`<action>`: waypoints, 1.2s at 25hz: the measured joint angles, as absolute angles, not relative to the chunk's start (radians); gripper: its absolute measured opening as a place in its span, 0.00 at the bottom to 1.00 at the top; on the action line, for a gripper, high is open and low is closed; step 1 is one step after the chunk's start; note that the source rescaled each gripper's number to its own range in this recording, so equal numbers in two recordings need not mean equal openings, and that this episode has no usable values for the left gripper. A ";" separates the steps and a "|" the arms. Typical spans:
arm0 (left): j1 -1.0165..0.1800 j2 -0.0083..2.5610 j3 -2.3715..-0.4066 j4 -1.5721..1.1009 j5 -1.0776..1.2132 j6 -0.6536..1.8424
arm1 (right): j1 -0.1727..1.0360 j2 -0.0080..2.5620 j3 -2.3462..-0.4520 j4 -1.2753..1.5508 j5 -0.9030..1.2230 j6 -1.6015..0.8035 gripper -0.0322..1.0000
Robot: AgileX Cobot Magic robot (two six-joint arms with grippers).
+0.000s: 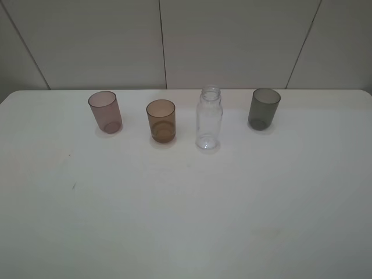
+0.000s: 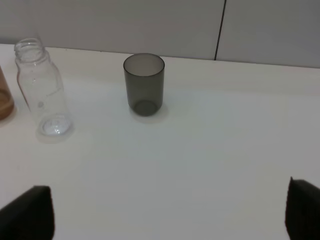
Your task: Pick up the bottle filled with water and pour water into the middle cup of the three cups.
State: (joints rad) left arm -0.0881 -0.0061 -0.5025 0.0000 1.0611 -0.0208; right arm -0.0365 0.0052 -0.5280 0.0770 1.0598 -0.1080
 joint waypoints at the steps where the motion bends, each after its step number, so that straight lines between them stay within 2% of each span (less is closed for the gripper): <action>1: -0.088 -0.006 -0.503 0.000 1.061 -0.021 | -0.036 -0.001 -0.524 0.074 1.062 -0.103 1.00; 30: -0.088 -0.006 -0.503 0.000 1.061 -0.021 | -0.036 -0.002 -0.521 0.026 1.062 -0.043 1.00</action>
